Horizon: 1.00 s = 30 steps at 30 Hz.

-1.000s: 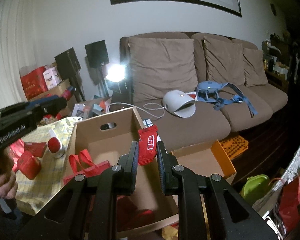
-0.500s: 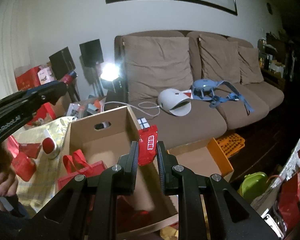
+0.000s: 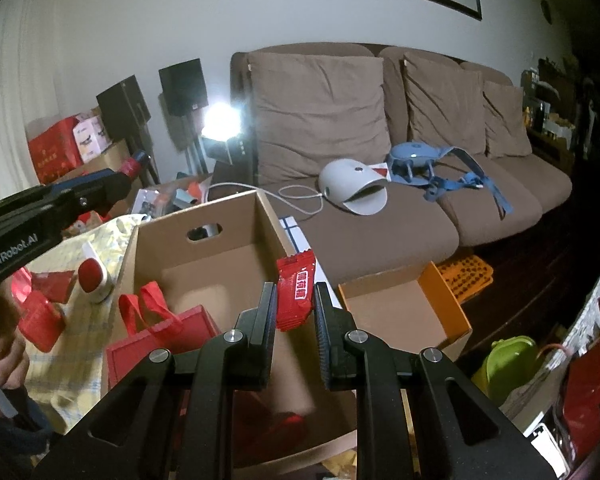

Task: Organize objects
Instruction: 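Position the tube over the box with the left tool while the right tool positions the packet, then lower the tube into the box with the left tool while the right tool lowers the packet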

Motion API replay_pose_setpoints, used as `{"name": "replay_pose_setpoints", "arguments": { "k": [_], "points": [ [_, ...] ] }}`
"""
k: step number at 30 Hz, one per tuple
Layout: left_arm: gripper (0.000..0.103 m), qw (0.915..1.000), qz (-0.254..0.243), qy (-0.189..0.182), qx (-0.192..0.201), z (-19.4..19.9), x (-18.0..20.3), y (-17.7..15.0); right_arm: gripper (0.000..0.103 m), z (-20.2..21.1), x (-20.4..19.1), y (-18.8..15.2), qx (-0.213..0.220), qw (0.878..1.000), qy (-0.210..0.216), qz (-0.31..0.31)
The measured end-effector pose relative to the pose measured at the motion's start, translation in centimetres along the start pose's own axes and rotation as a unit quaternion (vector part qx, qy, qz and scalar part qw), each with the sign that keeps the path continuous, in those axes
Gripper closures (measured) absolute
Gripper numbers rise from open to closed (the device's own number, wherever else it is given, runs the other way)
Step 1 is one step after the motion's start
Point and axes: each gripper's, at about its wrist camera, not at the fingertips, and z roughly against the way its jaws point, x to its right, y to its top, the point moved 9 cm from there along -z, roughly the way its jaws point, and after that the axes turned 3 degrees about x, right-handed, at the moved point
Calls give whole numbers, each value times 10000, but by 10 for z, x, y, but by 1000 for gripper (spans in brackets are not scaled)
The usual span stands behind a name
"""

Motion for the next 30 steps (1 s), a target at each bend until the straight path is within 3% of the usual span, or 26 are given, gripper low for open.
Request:
{"name": "replay_pose_setpoints", "arguments": {
  "k": [30],
  "points": [
    [85, 9984, 56, -175, -536, -32, 0, -27, 86, -19, -3, -14, -378, 9993, -57, 50]
  ]
}}
